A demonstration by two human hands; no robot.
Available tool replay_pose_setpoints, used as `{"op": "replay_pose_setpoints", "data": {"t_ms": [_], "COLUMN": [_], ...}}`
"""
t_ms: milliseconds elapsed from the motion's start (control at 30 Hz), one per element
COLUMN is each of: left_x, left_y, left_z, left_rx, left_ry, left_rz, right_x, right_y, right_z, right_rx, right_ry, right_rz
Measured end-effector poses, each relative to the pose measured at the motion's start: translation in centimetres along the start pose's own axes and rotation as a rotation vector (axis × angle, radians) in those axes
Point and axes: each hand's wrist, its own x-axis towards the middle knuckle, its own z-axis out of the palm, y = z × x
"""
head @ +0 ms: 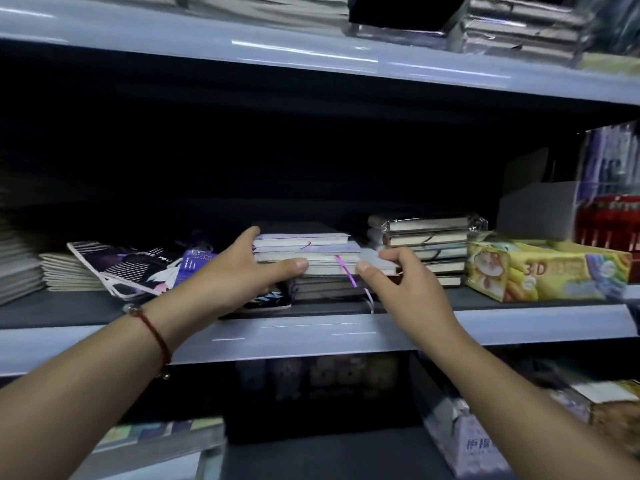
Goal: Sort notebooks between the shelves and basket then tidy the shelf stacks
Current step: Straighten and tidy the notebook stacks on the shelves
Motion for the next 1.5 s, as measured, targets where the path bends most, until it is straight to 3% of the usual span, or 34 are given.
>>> {"op": "replay_pose_setpoints", "data": {"t_ms": [367, 667, 833, 1000, 1300, 1500], "left_x": [0.3, 2.3, 2.8, 2.1, 2.5, 2.7], "left_y": [0.9, -0.4, -1.2, -0.9, -1.0, -1.1], "left_z": [1.4, 0.2, 0.0, -0.3, 1.7, 1.4], "left_rx": [0.643, 0.672, 0.594, 0.206, -0.080, -0.035], "left_ry": [0.049, 0.099, 0.081, 0.017, 0.028, 0.051], "left_rz": [0.109, 0.078, 0.046, 0.074, 0.139, 0.117], "right_x": [1.2, 2.3, 1.5, 1.5, 1.6, 2.5], "right_y": [-1.2, -0.5, 0.1, -0.1, 0.1, -0.5], "right_z": [-1.7, -2.0, -1.8, -1.2, -0.1, 0.5], "right_rx": [0.128, 0.267, 0.139, 0.112, 0.067, 0.111], "right_ry": [-0.175, -0.283, -0.273, -0.217, -0.058, -0.031], "right_rz": [0.172, 0.209, 0.113, 0.066, 0.039, 0.112]}}
